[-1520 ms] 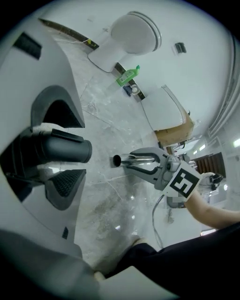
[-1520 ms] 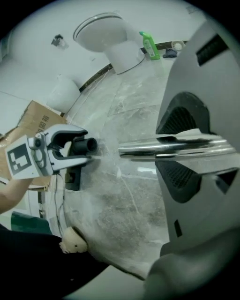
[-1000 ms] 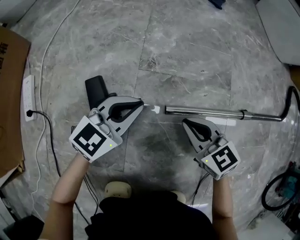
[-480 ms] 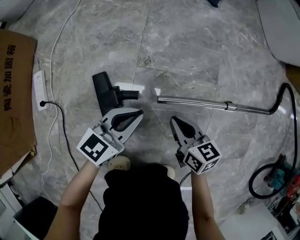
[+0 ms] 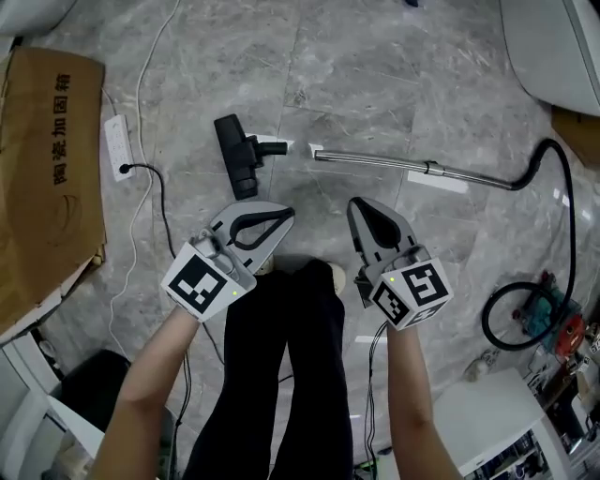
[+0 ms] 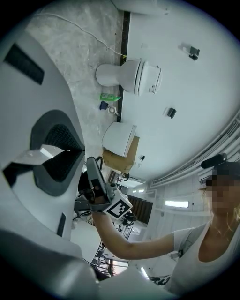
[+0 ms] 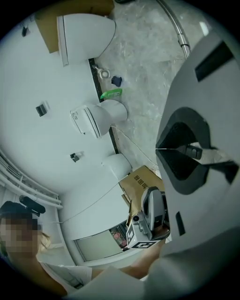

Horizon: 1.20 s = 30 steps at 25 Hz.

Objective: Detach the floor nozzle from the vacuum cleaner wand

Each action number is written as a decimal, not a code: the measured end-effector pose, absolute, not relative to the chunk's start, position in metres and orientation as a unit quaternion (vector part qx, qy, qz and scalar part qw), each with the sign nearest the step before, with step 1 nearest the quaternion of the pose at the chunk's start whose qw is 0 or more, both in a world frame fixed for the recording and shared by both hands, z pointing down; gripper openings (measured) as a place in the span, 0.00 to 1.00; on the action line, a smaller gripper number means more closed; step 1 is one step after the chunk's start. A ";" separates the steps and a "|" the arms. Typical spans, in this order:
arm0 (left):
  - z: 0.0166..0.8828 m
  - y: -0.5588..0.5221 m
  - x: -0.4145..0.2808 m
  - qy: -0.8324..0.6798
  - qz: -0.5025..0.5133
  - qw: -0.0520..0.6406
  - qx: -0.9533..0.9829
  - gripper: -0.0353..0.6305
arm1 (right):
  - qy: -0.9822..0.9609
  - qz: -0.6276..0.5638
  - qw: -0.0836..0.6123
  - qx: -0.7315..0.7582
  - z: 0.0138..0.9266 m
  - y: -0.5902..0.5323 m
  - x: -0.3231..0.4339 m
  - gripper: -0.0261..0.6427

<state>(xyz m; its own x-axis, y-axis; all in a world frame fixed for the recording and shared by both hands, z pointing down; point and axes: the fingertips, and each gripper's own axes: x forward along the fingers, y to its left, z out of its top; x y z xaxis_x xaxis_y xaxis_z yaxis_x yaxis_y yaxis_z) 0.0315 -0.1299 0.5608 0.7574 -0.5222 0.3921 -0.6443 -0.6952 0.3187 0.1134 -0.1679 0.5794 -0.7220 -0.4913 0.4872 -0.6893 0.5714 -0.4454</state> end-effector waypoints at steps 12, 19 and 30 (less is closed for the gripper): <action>0.497 -0.097 0.030 -0.317 0.146 0.223 0.910 0.07 | -0.861 0.303 0.172 0.371 0.514 -0.132 0.112 0.06; 0.508 -0.102 0.024 -0.332 0.150 0.225 0.904 0.07 | -0.870 0.277 0.188 0.363 0.518 -0.139 0.106 0.06; 0.524 -0.093 0.026 -0.331 0.161 0.241 0.898 0.07 | -0.860 0.296 0.187 0.372 0.528 -0.138 0.111 0.06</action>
<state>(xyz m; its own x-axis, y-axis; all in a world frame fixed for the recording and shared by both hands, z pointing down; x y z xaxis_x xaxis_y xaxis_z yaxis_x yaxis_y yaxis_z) 0.0258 -0.0930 0.5241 0.7287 -0.5176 0.4485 -0.6727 -0.6640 0.3265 0.1109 -0.1384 0.5277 -0.6536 -0.5284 0.5418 -0.7500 0.5479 -0.3705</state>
